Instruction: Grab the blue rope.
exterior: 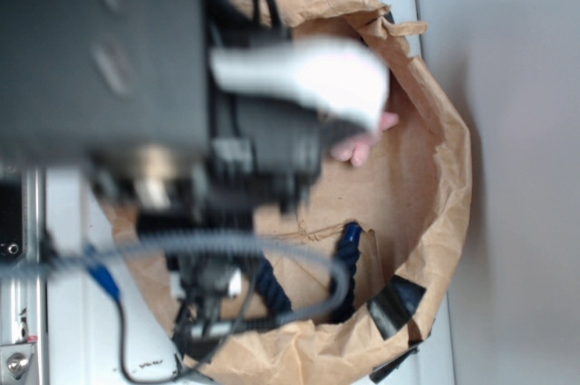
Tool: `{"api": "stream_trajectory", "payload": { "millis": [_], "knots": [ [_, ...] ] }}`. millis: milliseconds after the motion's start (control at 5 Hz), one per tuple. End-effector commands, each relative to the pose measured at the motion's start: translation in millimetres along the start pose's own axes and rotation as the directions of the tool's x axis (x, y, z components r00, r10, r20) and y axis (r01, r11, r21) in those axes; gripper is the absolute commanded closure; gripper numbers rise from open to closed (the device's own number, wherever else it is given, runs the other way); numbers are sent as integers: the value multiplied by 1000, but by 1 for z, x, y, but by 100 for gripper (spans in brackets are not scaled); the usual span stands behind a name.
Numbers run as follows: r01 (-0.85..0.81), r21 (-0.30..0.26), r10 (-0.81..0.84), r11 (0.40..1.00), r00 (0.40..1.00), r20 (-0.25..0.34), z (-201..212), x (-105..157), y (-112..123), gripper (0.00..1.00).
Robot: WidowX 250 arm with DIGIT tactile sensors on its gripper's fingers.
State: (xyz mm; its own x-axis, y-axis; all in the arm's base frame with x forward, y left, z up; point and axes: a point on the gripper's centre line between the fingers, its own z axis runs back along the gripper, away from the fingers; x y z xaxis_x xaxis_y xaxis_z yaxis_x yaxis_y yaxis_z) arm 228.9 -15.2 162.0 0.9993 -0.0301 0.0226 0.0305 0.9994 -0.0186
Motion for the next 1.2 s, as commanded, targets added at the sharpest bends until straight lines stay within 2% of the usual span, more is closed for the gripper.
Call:
{"api": "stream_trajectory", "payload": {
  "millis": [0, 200, 400, 1000],
  "knots": [
    [-15, -50, 13, 999, 999, -40, -35, 1, 3, 0],
    [-4, -43, 2, 999, 999, -35, -39, -2, 3, 0],
    [121, -102, -123, 987, 992, -16, -45, -9, -14, 0],
    [121, -102, -123, 987, 992, -16, -45, -9, -14, 0]
  ]
}}
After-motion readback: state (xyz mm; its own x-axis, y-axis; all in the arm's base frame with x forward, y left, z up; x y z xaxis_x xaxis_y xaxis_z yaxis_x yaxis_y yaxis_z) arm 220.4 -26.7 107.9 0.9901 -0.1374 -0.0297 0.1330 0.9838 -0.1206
